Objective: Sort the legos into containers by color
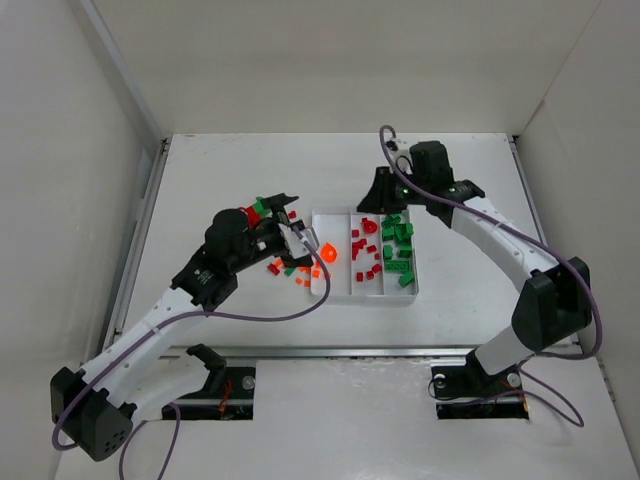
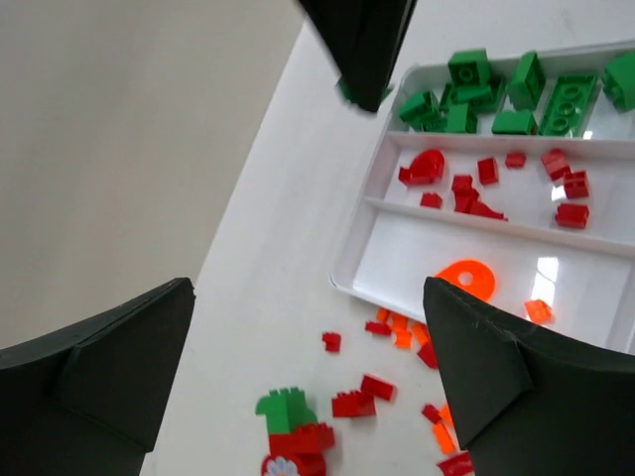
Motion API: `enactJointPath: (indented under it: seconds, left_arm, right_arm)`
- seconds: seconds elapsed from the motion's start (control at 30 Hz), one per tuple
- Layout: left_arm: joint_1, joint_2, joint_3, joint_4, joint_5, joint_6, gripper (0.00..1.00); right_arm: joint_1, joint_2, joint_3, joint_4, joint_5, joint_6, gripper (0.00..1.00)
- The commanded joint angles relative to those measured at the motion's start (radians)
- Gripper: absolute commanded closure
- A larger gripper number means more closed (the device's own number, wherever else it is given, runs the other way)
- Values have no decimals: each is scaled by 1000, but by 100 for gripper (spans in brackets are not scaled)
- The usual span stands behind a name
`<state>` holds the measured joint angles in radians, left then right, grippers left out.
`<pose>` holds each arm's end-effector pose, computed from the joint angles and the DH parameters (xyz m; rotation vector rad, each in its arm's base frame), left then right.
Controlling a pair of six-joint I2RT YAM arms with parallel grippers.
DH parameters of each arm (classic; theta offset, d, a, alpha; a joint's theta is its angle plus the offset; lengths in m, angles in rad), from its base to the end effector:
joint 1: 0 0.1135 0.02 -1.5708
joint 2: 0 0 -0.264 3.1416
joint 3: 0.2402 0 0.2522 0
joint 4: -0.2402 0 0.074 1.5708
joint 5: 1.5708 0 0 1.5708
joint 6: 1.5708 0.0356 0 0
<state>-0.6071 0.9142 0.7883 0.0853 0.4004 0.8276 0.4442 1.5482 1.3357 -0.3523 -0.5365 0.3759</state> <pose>0.1696 -0.1347 0.3470 1.2711 0.9886 -0.1518 0.3123 0.1688 0.3284 -0.4087 2.1929 1.0398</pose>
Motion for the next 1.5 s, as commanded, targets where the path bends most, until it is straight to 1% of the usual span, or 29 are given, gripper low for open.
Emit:
enactJointPath:
  seconds: [0.0, 0.03, 0.07, 0.17, 0.23, 0.33, 0.37, 0.47, 0.5, 0.57, 0.6, 0.7, 0.73, 0.77, 0.8, 0.83, 0.87, 0.93, 0.97, 1.0, 1.03, 1.1, 1.13, 1.17, 1.33, 1.43, 1.47]
  left_arm:
    - [-3, -23, -44, 18, -107, -79, 0]
    - [-3, -23, -53, 18, -121, -90, 0]
    - [-3, -23, -64, 18, -135, -99, 0]
    - [-3, -14, -96, 28, -173, -123, 0]
    - [-3, -14, -110, 37, -187, -133, 0]
    - [-3, -14, -133, 50, -205, -133, 0]
    - [-3, -14, -145, 50, -218, -133, 0]
    - [-3, -14, -158, 62, -248, -142, 0]
    - [-3, -2, -167, 74, -259, -151, 0]
    - [-3, -1, -178, 88, -268, -151, 0]
    - [-3, 8, -178, 102, -282, -151, 0]
    - [-3, 17, -204, 102, -291, -151, 0]
    - [-3, 47, -215, 102, -291, -151, 0]
    - [12, 61, -215, 70, -291, -125, 0]
    - [23, 77, -215, 50, -252, -104, 5]
    - [35, 90, -215, 28, -227, -81, 10]
    - [44, 116, -215, 10, -215, -61, 15]
    - [55, 138, -224, -25, -206, 1, 28]
    - [55, 158, -224, -36, -206, 17, 39]
    - [64, 169, -224, -60, -196, 39, 43]
    - [64, 182, -213, -80, -175, 100, 45]
    - [64, 233, -190, -134, -149, 177, 46]
    - [64, 251, -175, -187, -138, 211, 46]
    - [64, 270, -140, -208, -129, 247, 46]
    - [64, 396, -44, -262, -152, 248, 47]
    - [64, 445, 5, -295, -173, 222, 52]
    - [64, 456, 17, -315, -173, 185, 53]
  right_arm:
    - [-50, -50, -67, -118, 277, -72, 100]
    - [-50, -50, -76, -132, 368, -87, 100]
    - [-50, -50, -87, -158, 400, -100, 100]
    - [-59, 24, -87, -192, 466, -132, 98]
    - [-59, 55, -87, -192, 487, -146, 93]
    - [-59, 102, -69, -205, 518, -155, 76]
    - [-59, 111, -69, -214, 518, -155, 65]
    - [-59, 136, -55, -214, 518, -155, 52]
    - [-59, 136, -41, -224, 518, -155, 44]
    - [-59, 147, -27, -224, 529, -155, 40]
    - [-59, 147, -17, -235, 529, -164, 36]
    - [-59, 147, 9, -246, 509, -186, 32]
    - [-59, 147, 10, -246, 497, -186, 31]
    - [-59, 136, 22, -246, 497, -186, 31]
    - [-59, 136, 37, -246, 483, -195, 31]
    - [-59, 127, 48, -246, 474, -195, 27]
    - [-59, 127, 62, -255, 465, -207, 27]
    - [-59, 127, 106, -266, 464, -221, 26]
    - [-59, 138, 118, -275, 464, -230, 26]
    - [-59, 138, 138, -275, 464, -230, 26]
    - [-59, 148, 138, -275, 455, -230, 26]
    - [-59, 161, 152, -266, 445, -242, 26]
    - [-59, 174, 167, -266, 434, -242, 26]
    - [-59, 184, 181, -257, 434, -252, 26]
    - [-59, 231, 223, -269, 434, -275, 24]
    - [-59, 240, 232, -269, 445, -285, 24]
    - [-59, 240, 232, -269, 445, -285, 24]
